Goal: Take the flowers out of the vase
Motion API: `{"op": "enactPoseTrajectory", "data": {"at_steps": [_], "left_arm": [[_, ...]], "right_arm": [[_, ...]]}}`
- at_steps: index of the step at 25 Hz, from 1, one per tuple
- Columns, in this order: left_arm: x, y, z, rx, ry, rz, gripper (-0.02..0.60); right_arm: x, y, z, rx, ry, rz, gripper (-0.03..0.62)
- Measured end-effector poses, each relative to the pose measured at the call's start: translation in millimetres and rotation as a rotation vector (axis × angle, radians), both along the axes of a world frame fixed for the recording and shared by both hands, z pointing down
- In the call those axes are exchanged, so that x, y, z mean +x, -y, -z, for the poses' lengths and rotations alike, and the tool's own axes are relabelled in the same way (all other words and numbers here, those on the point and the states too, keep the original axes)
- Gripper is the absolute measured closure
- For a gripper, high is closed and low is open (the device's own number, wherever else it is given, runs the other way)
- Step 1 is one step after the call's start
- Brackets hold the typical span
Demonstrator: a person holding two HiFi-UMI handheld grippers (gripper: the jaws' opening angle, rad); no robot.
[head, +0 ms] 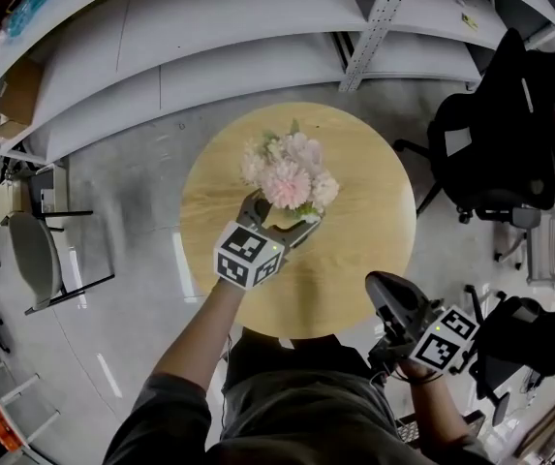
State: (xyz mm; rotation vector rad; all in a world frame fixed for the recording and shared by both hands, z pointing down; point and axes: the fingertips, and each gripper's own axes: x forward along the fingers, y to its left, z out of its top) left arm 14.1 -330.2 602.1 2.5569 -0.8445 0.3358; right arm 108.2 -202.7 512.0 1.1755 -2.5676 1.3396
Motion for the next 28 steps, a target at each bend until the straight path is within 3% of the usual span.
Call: {"op": "enactPoseTrajectory", "data": {"at_steps": [5,16,28], "left_arm": [[4,8,11,0.033,-0.002,0.000,0.212],[-5,7,27,0.069,-0.006,0.029,0.411],[-6,2,85,0.132,-0.024,0.030,0.457]], "right_arm": [[-3,7,-2,-0.004,0.005,0.002,0.577],[-10,10,3,0.004,0.021,0.012,0.577],[-19,14,35,0.081,0.087,0.024,0.577]]}}
